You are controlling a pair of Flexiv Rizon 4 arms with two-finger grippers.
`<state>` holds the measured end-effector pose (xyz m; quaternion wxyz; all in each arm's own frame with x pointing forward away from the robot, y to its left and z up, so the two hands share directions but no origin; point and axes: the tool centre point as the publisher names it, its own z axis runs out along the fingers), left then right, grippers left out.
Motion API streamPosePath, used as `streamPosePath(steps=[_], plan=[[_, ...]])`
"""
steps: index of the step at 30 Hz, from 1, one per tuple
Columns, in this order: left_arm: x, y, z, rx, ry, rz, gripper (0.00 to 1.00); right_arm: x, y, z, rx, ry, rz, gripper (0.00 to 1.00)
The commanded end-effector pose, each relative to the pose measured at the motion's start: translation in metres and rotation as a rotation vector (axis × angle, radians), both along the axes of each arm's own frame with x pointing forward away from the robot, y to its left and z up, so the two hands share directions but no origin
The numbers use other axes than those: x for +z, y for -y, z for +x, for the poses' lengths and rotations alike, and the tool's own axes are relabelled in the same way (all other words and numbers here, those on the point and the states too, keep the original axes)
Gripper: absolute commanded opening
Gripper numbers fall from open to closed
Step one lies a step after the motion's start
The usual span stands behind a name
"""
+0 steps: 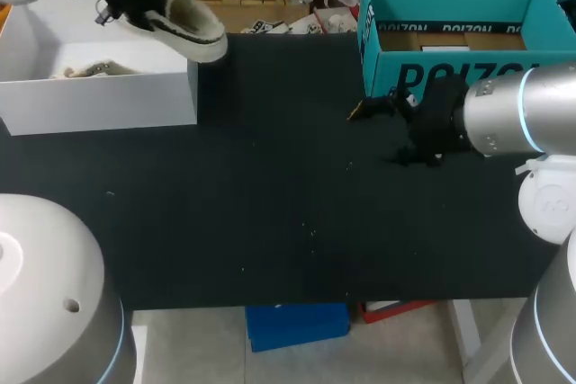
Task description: Take the shoe out of the shoebox, open the shoe tongue, remove and reinsert the insole, then place the shoe into the shoebox
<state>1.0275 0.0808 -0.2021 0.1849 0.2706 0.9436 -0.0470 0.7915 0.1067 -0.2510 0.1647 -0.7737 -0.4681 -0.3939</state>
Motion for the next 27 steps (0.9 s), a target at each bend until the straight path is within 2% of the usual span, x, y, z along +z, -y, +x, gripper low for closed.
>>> streamPosePath(steps=[1,7,11,19,27], plan=[[-0.012,-0.054,-0.006,0.053,0.045,-0.058,0.0,0.0,-0.001,0.0,0.0,0.0,-0.001,1.0],[-0.032,-0.102,0.013,0.152,0.033,-0.074,0.0,0.0,-0.001,0.0,0.0,0.0,-0.001,1.0],[-0.041,-0.12,0.03,0.181,0.023,-0.091,0.0,0.0,-0.001,0.0,0.0,0.0,-0.001,1.0],[-0.057,-0.138,0.064,0.226,0.01,-0.103,0.0,0.0,-0.001,0.0,0.0,0.0,-0.001,1.0],[-0.077,-0.144,0.085,0.296,-0.014,-0.126,0.0,0.0,-0.001,0.0,0.0,0.0,-0.001,1.0]])
